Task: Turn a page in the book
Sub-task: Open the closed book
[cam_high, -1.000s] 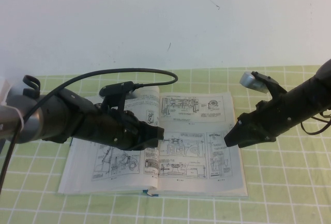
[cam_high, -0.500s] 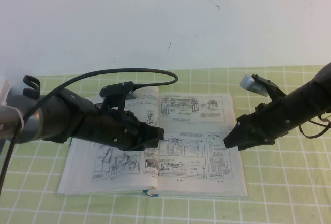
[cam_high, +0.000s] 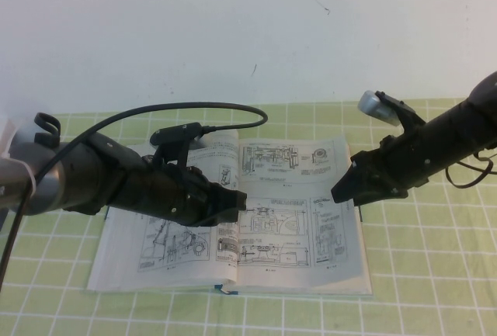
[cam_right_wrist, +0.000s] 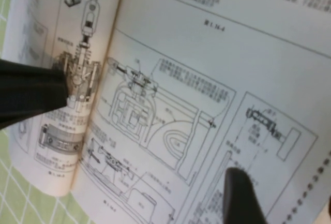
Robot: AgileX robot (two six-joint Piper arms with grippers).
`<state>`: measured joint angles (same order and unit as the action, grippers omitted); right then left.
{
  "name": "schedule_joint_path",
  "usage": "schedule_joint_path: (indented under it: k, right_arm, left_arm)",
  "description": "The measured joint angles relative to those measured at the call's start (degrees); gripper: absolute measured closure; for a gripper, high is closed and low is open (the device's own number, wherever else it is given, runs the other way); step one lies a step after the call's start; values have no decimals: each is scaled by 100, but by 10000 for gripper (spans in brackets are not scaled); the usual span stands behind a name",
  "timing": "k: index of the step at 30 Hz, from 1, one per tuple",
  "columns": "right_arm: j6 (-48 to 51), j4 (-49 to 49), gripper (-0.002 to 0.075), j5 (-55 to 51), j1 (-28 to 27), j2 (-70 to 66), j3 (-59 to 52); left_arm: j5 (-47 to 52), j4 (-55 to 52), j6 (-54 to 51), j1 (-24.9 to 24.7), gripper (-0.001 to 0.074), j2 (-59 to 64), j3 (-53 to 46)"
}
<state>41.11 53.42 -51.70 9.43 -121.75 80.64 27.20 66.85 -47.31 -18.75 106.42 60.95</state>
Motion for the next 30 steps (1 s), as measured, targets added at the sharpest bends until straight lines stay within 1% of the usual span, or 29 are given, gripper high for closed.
schedule_joint_path:
  k: [6,19,26,30]
  right_arm:
    - [-415,-578,375,-37,0,0,187]
    - [-547,-816,375,82,254,0,213]
    - [-937,-1532,375,139,254,-2,213]
    - [-966,-1418,375,46,259,-2,213]
  left_arm:
    - [3,0,-51,0,739,0,0]
    - [25,0,-87,0,739,0,0]
    - [25,0,-87,0,739,0,0]
    - [25,0,-87,0,739,0,0]
